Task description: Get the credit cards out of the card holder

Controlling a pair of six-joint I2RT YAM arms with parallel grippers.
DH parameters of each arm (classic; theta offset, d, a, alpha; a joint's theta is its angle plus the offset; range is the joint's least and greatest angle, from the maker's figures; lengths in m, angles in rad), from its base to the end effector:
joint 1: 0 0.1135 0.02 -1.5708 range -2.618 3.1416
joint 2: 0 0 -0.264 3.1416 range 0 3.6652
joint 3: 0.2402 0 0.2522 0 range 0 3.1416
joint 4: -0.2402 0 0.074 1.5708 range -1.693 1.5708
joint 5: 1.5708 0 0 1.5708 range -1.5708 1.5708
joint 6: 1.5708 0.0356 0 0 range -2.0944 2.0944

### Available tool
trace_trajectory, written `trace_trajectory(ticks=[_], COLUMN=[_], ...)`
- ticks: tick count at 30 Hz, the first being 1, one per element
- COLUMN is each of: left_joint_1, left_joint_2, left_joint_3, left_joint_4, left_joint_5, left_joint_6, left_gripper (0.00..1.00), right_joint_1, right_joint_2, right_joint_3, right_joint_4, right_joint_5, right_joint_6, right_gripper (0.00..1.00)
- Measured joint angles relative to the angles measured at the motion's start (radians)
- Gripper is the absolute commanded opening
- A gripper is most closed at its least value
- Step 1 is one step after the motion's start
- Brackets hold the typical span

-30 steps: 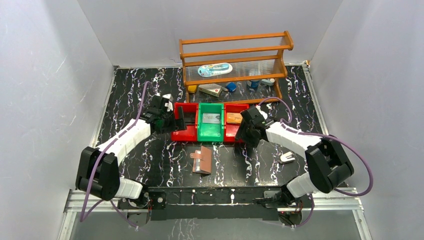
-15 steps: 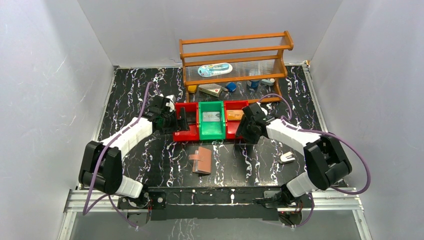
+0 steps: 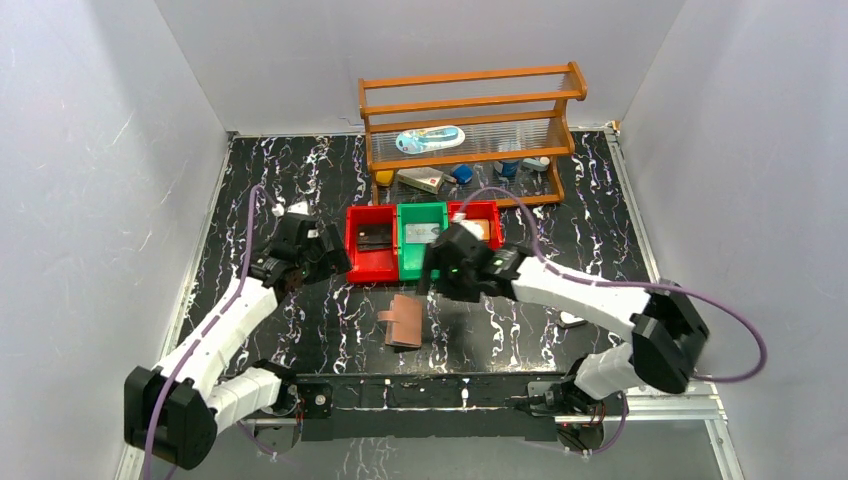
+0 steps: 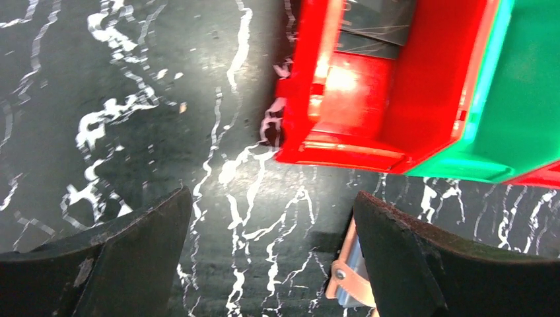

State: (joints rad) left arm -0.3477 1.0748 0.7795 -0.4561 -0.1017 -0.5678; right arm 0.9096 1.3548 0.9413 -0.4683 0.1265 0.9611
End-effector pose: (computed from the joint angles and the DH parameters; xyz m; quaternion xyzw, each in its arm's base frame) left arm 0.2138 -0.0737 0.2571 -0.1207 0.9083 -0.1340 0.3775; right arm 0.1763 0.2193 0.2435 0.0455 0.9385 0.2359 0.2479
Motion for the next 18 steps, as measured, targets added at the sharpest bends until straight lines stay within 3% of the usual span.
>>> trace_trajectory(ticks=[5, 12, 15, 18], left_joint_1=[0.000, 0.000, 0.000, 0.000], left_joint_2=[-0.109, -0.230, -0.272, -0.296], left_joint_3=[-0.024, -0.043, -0.058, -0.068], left_joint_4=[-0.063, -0.126, -0.152, -0.172], left_joint_5=[-0.102, -0.185, -0.206, -0.213], left_joint_6=[-0.047, -0.082, -0.090, -0.097], left_gripper=[0.93, 0.95, 0.95, 0.95], right_joint_1=[0.209, 0.336, 0.360, 0.365], right_joint_2=[0.211, 0.480, 0.560, 0.606], right_joint_3=[0.246, 0.473, 0.536, 0.582], right_joint_4=[-0.072, -0.221, -0.302, -0.376], right_joint_5=[0.111, 0.217, 0.243, 0.274], right_joint_6=[0.021, 0.024, 0.027, 0.038], right_gripper=[0.97, 0.98, 0.97, 0.88])
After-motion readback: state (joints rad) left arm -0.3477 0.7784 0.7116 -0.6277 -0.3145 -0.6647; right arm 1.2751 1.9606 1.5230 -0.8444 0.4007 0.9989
